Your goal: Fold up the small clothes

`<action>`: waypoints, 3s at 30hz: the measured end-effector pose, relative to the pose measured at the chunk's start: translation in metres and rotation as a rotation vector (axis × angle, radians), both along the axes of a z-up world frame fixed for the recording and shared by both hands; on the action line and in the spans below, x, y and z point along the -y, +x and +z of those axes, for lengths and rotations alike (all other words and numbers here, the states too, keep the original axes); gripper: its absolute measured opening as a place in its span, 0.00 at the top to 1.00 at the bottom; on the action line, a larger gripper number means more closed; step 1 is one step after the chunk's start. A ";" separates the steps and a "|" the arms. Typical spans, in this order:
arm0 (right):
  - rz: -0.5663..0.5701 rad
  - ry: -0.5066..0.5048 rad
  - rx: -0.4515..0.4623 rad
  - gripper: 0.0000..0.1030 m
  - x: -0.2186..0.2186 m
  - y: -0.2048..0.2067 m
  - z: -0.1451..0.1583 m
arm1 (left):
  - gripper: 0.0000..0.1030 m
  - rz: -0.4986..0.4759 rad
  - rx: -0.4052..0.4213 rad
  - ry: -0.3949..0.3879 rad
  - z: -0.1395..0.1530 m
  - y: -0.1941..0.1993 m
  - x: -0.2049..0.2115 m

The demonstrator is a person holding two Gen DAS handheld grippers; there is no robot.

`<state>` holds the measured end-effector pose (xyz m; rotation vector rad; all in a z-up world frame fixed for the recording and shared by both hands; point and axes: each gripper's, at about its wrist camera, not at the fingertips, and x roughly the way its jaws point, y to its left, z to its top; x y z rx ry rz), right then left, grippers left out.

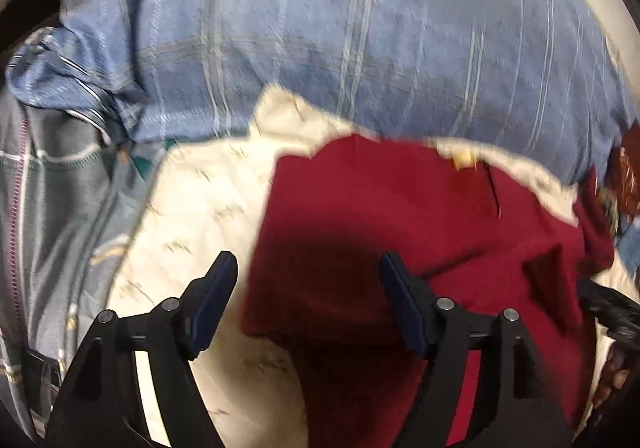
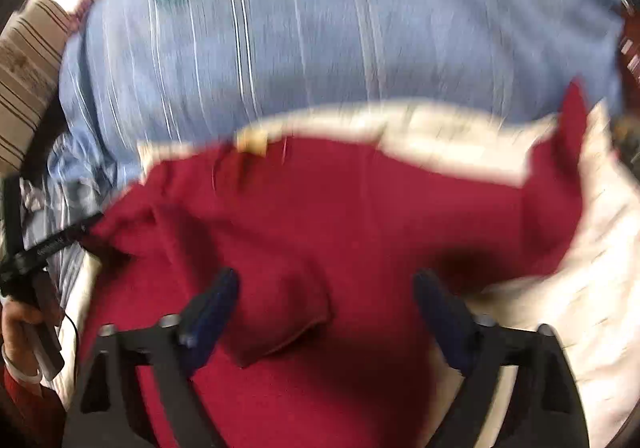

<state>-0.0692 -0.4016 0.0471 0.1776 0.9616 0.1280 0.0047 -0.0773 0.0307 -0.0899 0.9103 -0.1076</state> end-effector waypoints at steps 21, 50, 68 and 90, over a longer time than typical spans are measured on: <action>-0.097 -0.368 0.105 0.92 0.029 0.051 -0.004 | 0.29 0.086 0.003 0.028 -0.004 0.000 -0.010; -0.100 -0.049 -0.025 0.62 0.070 0.022 -0.023 | 0.28 0.081 0.060 0.000 0.007 -0.004 -0.001; -0.058 -0.123 -0.036 0.71 0.041 0.028 -0.041 | 0.28 0.015 0.013 0.126 -0.015 -0.003 0.028; -0.655 -0.086 -0.027 0.92 0.263 0.075 -0.014 | 0.28 0.044 0.063 0.068 0.002 -0.005 0.012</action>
